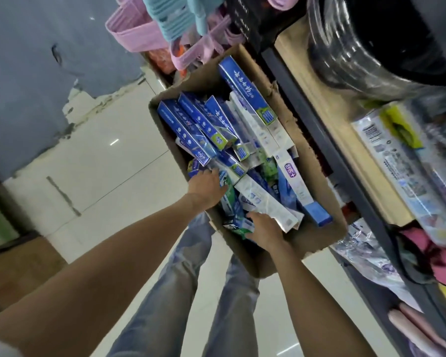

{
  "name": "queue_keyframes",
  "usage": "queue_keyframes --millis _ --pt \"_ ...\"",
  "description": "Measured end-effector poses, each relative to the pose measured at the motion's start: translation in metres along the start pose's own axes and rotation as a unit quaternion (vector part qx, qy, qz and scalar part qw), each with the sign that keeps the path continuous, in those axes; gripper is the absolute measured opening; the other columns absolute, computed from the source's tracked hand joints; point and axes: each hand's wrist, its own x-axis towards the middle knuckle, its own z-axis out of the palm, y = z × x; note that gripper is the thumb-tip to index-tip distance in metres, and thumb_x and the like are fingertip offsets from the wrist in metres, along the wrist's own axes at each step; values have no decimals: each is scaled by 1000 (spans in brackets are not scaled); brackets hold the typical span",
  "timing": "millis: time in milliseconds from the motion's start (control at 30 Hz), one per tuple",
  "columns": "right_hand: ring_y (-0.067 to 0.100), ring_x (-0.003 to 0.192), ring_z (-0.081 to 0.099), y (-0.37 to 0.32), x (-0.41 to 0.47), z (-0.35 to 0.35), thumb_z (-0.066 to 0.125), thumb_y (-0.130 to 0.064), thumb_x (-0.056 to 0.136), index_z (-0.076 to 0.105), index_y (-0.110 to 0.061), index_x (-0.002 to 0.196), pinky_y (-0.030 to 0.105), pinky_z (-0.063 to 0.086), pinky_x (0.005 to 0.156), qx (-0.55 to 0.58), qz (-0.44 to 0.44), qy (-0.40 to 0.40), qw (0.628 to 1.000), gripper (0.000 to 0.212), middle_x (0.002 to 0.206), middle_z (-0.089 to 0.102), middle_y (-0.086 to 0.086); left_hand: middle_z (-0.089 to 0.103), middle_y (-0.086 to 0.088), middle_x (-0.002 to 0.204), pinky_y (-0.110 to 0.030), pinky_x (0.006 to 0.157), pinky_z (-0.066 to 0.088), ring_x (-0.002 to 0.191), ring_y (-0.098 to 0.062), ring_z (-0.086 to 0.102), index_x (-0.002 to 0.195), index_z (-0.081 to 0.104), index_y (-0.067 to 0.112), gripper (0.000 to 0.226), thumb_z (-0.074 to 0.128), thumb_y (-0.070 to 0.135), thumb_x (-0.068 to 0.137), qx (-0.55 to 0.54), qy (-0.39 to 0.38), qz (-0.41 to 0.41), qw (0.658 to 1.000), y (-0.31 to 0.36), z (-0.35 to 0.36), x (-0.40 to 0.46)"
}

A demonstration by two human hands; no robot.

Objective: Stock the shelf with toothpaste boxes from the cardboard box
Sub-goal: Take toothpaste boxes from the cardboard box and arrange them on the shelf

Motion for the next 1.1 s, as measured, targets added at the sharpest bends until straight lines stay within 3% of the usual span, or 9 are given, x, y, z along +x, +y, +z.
queue_keyframes --millis 167,367,500,567,667,767,867,933,1100 --pt "27 111 57 4 -16 -10 59 -28 91 50 -10 123 35 45 89 170 13 115 979 38 120 61 10 38 -18 139 -40 81 44 116 -37 53 145 20 8 62 41 41 98 -32 -20 -45 998 18 16 8" --pt "8 105 58 7 -56 -69 45 -26 99 43 -21 136 15 49 81 497 19 162 852 37 125 58 1 35 -24 135 -44 85 44 110 -45 53 140 27 6 48 44 14 97 -183 20 -95 978 24 22 2" --pt "17 125 51 -4 -80 -93 43 -62 88 37 -34 142 43 39 108 574 69 186 794 61 140 50 -3 42 -24 123 -39 90 40 108 -42 50 138 33 9 47 49 11 93 -288 64 -27 955 20 11 -18" --pt "15 131 44 -15 -99 -106 37 -52 96 29 -38 144 41 29 114 591 69 209 776 51 147 42 -4 52 -21 116 -33 84 39 104 -34 51 138 37 11 48 53 15 93 -324 112 26 939 14 -8 -39" --pt "11 135 33 -35 -133 -131 29 -38 102 20 -31 148 8 20 91 586 47 217 779 48 149 32 -7 62 -6 100 -23 67 44 76 -19 58 135 43 24 43 55 25 94 -426 160 66 888 8 -55 -82" --pt "21 130 42 -61 -174 -154 30 -34 102 28 -25 145 18 31 96 580 21 253 774 44 146 40 3 66 -3 104 -34 84 54 89 -22 65 126 50 33 40 62 28 88 -600 163 85 779 7 -107 -127" --pt "12 111 53 -82 -208 -173 33 -34 102 33 -23 135 33 43 94 568 -8 288 771 35 125 53 -5 59 0 85 -31 81 56 73 -5 63 110 58 8 19 58 13 92 -711 145 84 683 15 -150 -163" --pt "3 94 50 -95 -230 -187 33 -35 101 36 -27 127 23 41 77 547 -42 314 775 27 106 52 -16 53 3 78 -27 74 56 73 -5 57 93 59 8 10 54 16 95 -738 129 100 655 23 -168 -181" --pt "-5 96 52 -123 -273 -216 39 -24 101 38 -41 121 23 41 79 553 -91 327 761 26 112 53 -19 71 2 101 -26 73 53 89 -11 67 117 59 15 36 42 41 98 -760 52 117 637 51 -199 -213"
